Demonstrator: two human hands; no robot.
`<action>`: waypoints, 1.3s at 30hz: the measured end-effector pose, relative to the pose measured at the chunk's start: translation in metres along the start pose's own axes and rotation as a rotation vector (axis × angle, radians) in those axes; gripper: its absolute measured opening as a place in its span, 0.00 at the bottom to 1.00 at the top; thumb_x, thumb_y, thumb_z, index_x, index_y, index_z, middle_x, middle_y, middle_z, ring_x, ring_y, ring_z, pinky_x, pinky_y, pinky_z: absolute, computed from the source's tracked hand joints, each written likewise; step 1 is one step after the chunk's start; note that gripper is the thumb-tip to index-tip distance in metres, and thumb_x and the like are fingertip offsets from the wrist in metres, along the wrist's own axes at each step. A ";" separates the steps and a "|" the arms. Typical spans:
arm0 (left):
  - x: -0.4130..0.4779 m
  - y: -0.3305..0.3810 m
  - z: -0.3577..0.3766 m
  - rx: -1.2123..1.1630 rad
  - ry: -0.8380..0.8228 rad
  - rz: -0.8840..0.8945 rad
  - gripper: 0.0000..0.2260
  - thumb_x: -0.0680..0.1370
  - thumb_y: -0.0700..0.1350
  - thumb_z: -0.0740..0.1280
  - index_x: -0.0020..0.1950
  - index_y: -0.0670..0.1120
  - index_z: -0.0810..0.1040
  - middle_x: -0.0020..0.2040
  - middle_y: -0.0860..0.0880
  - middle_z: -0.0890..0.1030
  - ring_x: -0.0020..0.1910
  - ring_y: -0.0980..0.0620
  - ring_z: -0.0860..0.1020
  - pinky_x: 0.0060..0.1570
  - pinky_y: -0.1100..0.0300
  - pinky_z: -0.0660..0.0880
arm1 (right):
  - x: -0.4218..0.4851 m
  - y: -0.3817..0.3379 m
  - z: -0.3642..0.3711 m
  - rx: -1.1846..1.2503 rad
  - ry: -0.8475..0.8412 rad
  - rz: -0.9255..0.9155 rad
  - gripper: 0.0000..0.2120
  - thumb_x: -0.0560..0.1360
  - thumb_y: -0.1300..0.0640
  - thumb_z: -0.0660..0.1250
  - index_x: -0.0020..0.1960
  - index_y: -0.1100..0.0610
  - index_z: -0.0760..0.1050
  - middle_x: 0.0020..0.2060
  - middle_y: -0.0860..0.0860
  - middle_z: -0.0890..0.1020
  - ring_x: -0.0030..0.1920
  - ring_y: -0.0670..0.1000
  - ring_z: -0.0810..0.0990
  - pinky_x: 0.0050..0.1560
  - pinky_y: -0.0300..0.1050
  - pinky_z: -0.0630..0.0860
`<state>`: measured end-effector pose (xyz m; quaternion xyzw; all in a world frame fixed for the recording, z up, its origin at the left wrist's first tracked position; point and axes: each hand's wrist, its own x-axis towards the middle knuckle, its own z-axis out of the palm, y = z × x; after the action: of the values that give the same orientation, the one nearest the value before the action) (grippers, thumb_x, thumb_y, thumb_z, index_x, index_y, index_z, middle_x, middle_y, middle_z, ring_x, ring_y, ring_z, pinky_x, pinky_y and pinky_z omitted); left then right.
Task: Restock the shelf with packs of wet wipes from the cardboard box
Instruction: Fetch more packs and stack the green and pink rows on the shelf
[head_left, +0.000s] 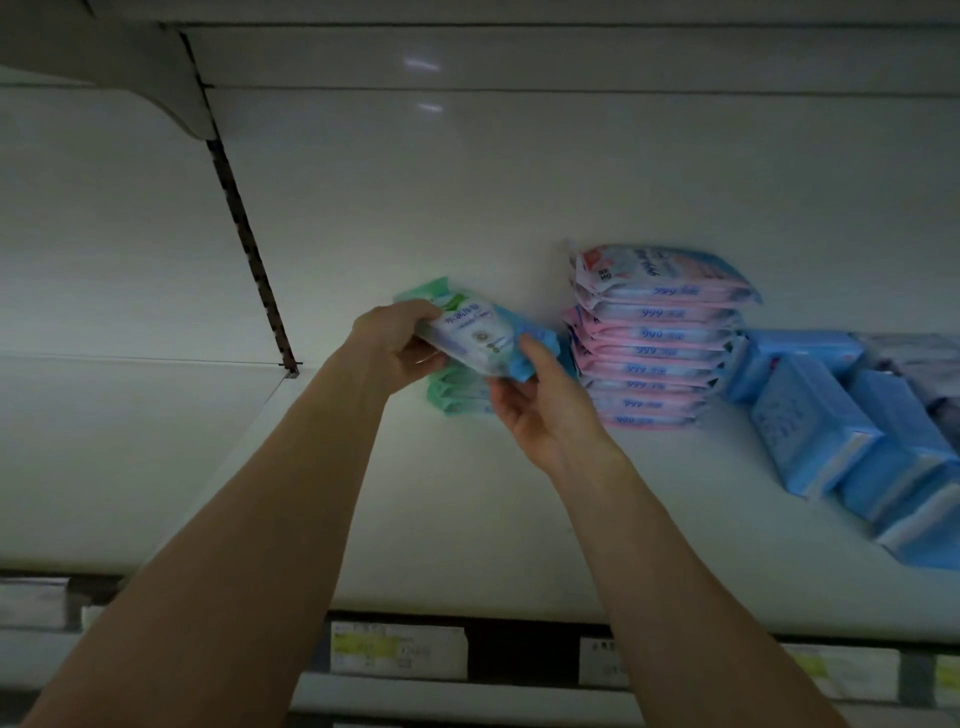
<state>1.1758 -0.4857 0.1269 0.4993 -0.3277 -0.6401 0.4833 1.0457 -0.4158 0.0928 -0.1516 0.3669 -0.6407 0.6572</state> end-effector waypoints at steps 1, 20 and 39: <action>0.000 0.001 -0.001 -0.009 0.041 0.004 0.01 0.77 0.34 0.66 0.47 0.39 0.75 0.41 0.41 0.80 0.35 0.48 0.80 0.25 0.60 0.78 | 0.000 -0.002 -0.001 0.054 0.000 0.004 0.06 0.78 0.56 0.66 0.48 0.59 0.77 0.42 0.55 0.82 0.39 0.49 0.79 0.31 0.37 0.79; 0.025 -0.009 0.011 0.582 0.254 0.157 0.10 0.74 0.36 0.70 0.36 0.41 0.72 0.37 0.43 0.76 0.33 0.48 0.74 0.29 0.60 0.72 | 0.019 -0.018 -0.017 -0.289 0.180 -0.118 0.09 0.79 0.67 0.57 0.45 0.60 0.74 0.33 0.54 0.78 0.30 0.47 0.76 0.25 0.36 0.75; 0.039 -0.016 -0.003 0.651 0.331 0.173 0.05 0.74 0.40 0.70 0.41 0.40 0.76 0.43 0.39 0.81 0.39 0.43 0.78 0.48 0.49 0.79 | 0.024 -0.016 -0.024 -0.630 0.258 -0.151 0.09 0.78 0.61 0.61 0.39 0.58 0.73 0.23 0.50 0.78 0.19 0.43 0.74 0.23 0.34 0.70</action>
<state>1.1728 -0.5173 0.0989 0.6940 -0.4725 -0.3698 0.3980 1.0153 -0.4346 0.0799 -0.2913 0.6145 -0.5566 0.4773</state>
